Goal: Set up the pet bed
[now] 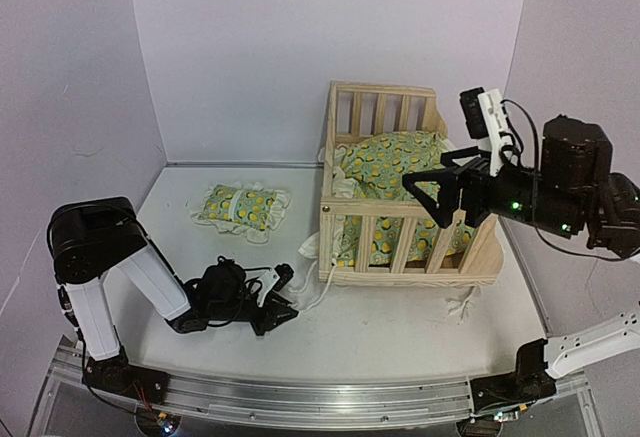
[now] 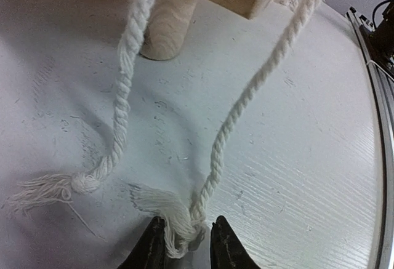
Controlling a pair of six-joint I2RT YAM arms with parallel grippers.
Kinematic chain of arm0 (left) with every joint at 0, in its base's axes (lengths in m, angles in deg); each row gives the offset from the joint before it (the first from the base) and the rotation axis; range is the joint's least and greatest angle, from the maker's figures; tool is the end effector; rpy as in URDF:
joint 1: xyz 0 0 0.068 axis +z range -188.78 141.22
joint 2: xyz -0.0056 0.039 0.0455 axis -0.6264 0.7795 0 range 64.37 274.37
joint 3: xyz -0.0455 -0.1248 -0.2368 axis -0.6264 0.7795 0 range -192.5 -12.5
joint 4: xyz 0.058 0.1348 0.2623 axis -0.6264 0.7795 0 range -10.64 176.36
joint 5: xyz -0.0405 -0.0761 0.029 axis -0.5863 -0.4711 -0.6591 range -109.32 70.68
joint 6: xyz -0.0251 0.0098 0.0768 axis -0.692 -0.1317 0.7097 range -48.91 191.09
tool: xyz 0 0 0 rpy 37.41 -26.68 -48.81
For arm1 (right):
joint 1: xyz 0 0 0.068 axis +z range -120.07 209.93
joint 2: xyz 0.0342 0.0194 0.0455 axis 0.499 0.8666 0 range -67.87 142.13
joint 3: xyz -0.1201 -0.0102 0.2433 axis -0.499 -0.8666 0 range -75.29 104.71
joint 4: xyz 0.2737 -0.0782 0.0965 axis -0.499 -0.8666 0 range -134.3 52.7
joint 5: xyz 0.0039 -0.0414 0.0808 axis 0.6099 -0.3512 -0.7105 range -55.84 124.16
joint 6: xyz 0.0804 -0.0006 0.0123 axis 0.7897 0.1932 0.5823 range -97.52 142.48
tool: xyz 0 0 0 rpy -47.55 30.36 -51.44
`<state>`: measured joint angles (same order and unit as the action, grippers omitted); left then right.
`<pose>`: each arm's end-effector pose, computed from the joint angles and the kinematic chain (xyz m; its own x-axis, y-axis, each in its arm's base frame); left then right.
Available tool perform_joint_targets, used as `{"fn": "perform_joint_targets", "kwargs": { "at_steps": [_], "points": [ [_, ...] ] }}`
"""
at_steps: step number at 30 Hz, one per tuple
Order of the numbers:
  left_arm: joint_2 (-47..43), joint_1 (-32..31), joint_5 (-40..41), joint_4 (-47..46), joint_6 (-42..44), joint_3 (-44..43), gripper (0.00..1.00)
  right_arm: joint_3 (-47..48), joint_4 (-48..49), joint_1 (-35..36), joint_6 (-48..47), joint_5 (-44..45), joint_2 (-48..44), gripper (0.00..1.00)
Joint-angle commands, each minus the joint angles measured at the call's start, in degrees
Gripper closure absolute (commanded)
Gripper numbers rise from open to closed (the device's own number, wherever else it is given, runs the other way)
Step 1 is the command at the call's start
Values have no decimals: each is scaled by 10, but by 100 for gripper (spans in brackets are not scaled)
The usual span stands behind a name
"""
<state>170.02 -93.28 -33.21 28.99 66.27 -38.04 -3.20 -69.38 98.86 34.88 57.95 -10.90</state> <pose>0.1737 -0.2728 0.0238 -0.3636 0.3693 -0.8552 0.8839 0.4266 -0.1916 0.1237 0.2417 0.4259 -0.2560 -0.1177 -0.9595 -0.6758 0.7315 0.0906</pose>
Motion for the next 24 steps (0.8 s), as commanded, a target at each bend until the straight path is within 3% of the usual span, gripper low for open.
{"fn": "perform_joint_targets", "kwargs": {
  "at_steps": [1, 5, 7, 11, 16, 21, 24],
  "points": [
    [1, -9, 11, -24, -16, 2, 83, -4, 54, 2, -46, -42, -1, 2],
    [-86, -10, 38, -15, -41, 36, 100, -17, 48, 12, -100, -115, 25, 2],
    [-173, -9, 47, 37, -66, 41, 100, -37, 59, 41, -137, -127, 46, 2],
    [-299, -8, 81, 170, -101, 16, 100, -68, 96, 131, -205, -69, 131, 2],
    [-378, -7, 148, 317, -98, -65, 100, -80, 181, 144, -234, -6, 282, 3],
    [-385, -4, 206, 416, -69, -154, 100, 16, 199, 144, -247, 147, 473, 34],
    [-367, 9, 205, 459, -47, -202, 100, 47, 218, 136, -296, 207, 559, 37]
  ]
}}
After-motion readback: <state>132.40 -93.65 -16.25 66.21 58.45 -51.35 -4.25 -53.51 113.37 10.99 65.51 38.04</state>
